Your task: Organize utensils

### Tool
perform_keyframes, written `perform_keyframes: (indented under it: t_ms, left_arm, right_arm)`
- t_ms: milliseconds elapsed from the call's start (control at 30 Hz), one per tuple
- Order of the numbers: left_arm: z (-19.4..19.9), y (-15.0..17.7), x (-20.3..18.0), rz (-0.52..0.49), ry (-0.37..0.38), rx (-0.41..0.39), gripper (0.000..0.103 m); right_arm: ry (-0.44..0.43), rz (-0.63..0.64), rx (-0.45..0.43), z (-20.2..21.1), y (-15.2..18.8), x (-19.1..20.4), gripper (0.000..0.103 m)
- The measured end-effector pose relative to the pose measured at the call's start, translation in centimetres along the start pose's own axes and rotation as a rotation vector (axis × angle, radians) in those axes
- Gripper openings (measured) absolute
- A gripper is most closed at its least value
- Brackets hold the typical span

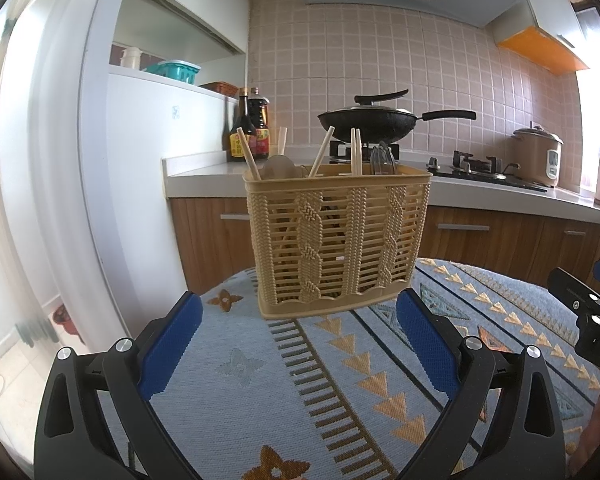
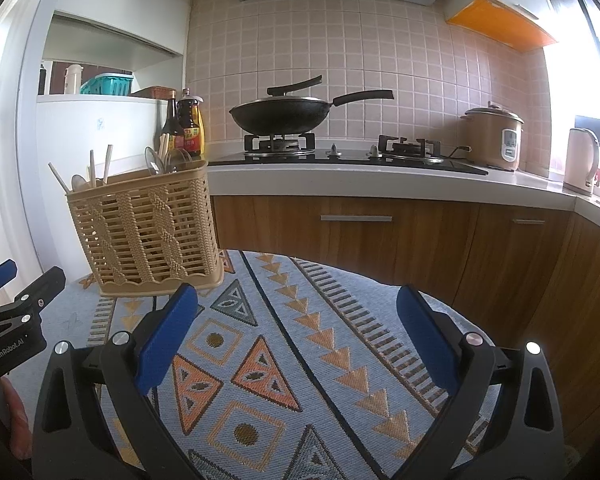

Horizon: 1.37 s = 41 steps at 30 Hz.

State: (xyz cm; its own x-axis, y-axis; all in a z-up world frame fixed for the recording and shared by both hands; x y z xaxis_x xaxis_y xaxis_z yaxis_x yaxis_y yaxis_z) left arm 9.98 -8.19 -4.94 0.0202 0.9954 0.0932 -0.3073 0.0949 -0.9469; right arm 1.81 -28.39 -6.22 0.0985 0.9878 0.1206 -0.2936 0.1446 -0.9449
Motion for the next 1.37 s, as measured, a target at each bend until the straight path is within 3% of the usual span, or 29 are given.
perform_keyframes:
  t_ms: [1100,1367]
  left_arm:
    - [-0.07,0.04,0.33,0.013,0.013,-0.002,0.096]
    - [-0.9,0.53,0.56,0.031,0.04,0.049,0.096]
  right_arm:
    - [-0.001,-0.006,0.008,-0.25,0.33,-0.06,0.095]
    - [-0.002,-0.004,0.01,-0.19,0.29,-0.18,0.095]
Point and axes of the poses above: each gripper's, at about its wrist camera, not at the fingertips, and z roughly against the way its jaws point, x to its left, y to its underside, the point moved 10 cm from there along -z, roughly the way its jaws point, and after that the axes turned 14 degrees about -y, right-handed, at the moved point
